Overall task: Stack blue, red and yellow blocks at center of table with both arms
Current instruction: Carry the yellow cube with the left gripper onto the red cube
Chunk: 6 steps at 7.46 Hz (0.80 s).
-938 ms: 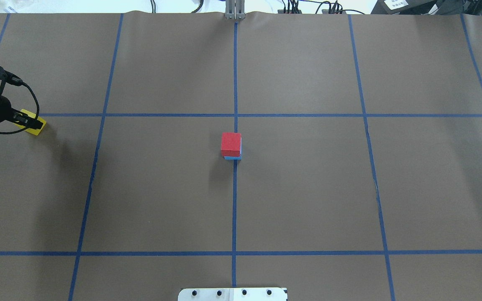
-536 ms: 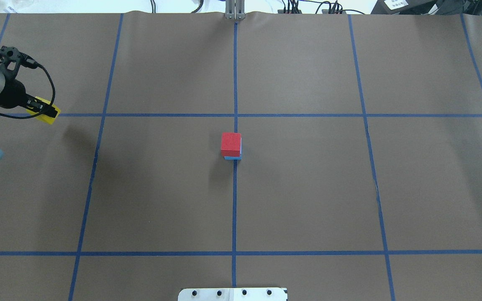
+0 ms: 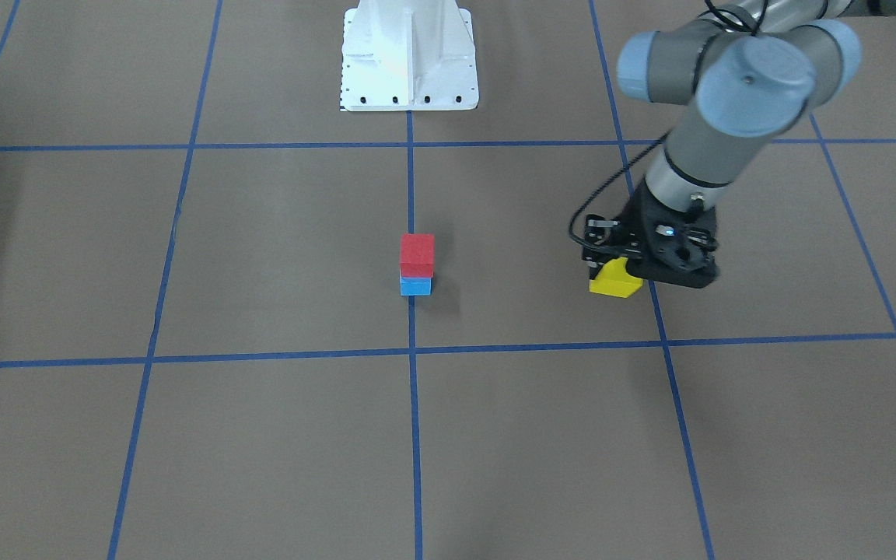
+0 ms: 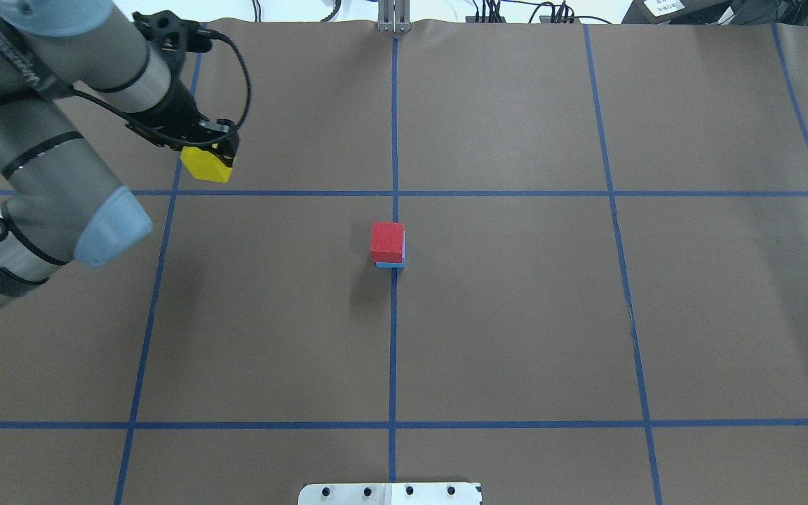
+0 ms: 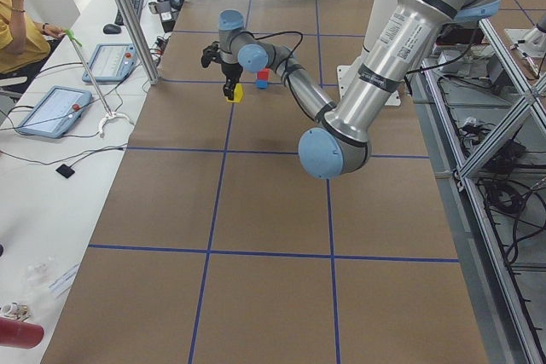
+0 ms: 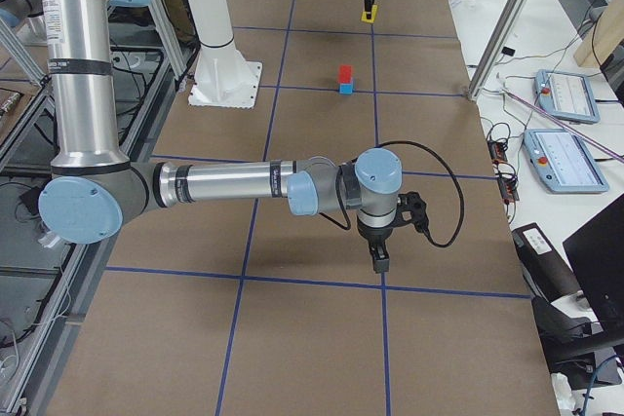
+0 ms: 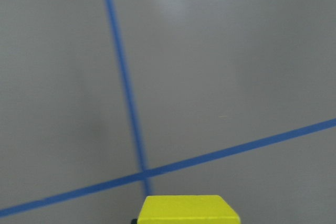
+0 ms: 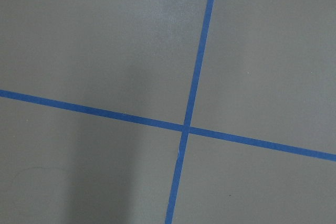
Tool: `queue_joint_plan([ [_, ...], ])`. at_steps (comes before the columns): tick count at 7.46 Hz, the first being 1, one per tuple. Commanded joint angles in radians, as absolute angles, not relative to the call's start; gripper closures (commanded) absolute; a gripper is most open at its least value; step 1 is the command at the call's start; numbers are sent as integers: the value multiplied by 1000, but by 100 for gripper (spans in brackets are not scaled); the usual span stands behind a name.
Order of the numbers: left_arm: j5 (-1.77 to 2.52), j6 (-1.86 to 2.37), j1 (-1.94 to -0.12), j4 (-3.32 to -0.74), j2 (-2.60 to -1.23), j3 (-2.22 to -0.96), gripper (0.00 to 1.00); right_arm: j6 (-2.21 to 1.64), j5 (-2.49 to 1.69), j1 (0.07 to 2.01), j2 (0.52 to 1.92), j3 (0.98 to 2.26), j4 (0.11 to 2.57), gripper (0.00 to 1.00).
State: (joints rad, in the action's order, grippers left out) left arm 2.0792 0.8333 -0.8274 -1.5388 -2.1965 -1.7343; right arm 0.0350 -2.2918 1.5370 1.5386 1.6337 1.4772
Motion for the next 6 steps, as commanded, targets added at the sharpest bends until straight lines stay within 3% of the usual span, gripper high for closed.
queue_joint_plan([
  [1,1968,1042,-660,-1436,-2383,-1680,100,34,-2292,1537,1539,1634,1477,0],
  [3,1899,1107,-588,-1450,-2507,-1538,100,34,-2293,1537,1539,1634,1477,0],
  [4,1899,1106,-586,-1450,-2514,-1531,90,34,-2293,1537,1539,1631,1477,0],
  [6,1899,1104,-572,-1450,-2516,-1529,59,37,-2295,1537,1542,1629,1477,0],
])
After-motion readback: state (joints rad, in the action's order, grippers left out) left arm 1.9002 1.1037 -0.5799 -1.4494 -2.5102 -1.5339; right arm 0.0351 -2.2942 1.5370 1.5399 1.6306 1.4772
